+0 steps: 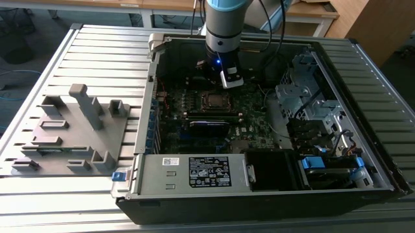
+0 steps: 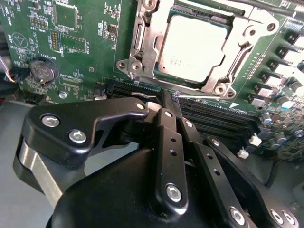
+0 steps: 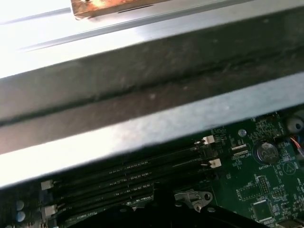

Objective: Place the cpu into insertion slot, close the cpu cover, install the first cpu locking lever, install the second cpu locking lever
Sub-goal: 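Install the first cpu locking lever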

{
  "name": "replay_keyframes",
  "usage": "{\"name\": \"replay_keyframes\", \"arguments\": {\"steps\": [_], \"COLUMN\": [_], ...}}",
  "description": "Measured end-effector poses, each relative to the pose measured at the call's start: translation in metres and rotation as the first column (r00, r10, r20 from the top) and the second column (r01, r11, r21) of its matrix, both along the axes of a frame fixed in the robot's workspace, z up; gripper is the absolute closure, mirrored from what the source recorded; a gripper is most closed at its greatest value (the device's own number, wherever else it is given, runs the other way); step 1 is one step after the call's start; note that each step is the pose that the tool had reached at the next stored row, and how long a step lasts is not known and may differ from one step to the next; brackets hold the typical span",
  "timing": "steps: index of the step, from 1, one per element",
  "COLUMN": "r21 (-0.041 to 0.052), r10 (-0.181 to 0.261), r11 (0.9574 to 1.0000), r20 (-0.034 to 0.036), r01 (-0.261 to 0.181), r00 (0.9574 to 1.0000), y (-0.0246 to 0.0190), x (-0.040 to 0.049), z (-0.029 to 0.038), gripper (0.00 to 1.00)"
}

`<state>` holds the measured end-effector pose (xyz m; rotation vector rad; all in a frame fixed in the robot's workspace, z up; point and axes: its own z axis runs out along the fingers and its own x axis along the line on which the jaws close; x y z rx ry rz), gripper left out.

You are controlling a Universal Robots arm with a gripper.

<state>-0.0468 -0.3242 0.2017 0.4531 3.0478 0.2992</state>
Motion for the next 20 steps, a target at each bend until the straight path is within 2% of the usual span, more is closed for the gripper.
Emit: {"name": "replay_keyframes", "arguments": {"steps": [3, 8, 10, 15, 16, 18, 20], "r21": [-0.0039, -0.0064, -0.0063, -0.0064, -0.0098, -0.0299, -0.0311], "r10": [-0.018, -0.021, -0.021, -0.021, -0.021, -0.022, -0.022], "r11": [0.9998, 0.9998, 0.9998, 0.9998, 0.9997, 0.9993, 0.9993], "r20": [0.0, 0.0016, 0.0054, 0.0059, 0.006, 0.0071, 0.0075], "r01": [0.018, 0.021, 0.021, 0.021, 0.021, 0.022, 0.022], "r00": [0.9998, 0.9998, 0.9998, 0.9998, 0.9998, 0.9997, 0.9997], "y": [0.0019, 0.0046, 0.0047, 0.0047, 0.0048, 0.0047, 0.0047], "x": [0.0, 0.0, 0.0, 0.0, 0.0, 0.0, 0.0], "z": [0.0, -0.0001, -0.0002, -0.0002, -0.0002, -0.0002, -0.0002], "gripper": [0.9, 0.9, 0.9, 0.9, 0.9, 0.9, 0.9]}}
